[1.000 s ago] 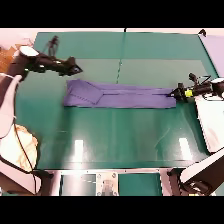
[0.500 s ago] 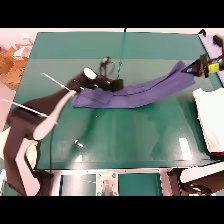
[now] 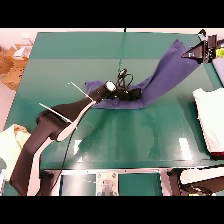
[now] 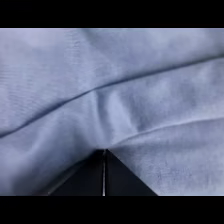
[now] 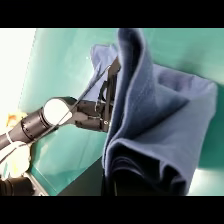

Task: Fold the shirts.

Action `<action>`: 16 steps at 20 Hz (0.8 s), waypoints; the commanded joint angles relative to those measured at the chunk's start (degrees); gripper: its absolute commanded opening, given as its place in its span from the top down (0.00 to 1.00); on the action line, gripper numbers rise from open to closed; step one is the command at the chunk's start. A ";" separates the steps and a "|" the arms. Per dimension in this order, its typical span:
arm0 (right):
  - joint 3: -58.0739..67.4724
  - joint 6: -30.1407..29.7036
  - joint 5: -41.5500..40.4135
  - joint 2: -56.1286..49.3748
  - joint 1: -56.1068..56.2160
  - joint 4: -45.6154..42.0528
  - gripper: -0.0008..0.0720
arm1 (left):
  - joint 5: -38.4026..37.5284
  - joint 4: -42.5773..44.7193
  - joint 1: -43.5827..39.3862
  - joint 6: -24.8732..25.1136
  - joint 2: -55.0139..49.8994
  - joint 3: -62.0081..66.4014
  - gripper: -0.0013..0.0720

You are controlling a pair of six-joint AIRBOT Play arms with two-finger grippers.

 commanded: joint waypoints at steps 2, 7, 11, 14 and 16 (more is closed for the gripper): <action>0.24 1.95 -0.26 0.24 1.07 1.03 0.96 | -12.33 -1.42 7.04 1.99 3.56 0.90 0.95; 0.22 4.98 -3.23 0.22 8.52 2.64 0.96 | -29.07 0.24 22.27 2.54 12.66 0.87 0.95; 0.13 6.38 -12.39 -1.27 20.76 1.49 0.96 | -35.52 1.05 32.96 2.43 18.36 0.94 0.95; 0.09 8.04 -20.74 -5.70 31.50 -3.69 0.96 | -39.50 1.05 38.60 2.38 20.35 0.98 0.95; 0.09 8.07 -27.04 -10.80 38.64 -4.74 0.96 | -41.90 1.03 41.55 2.54 20.76 0.98 0.95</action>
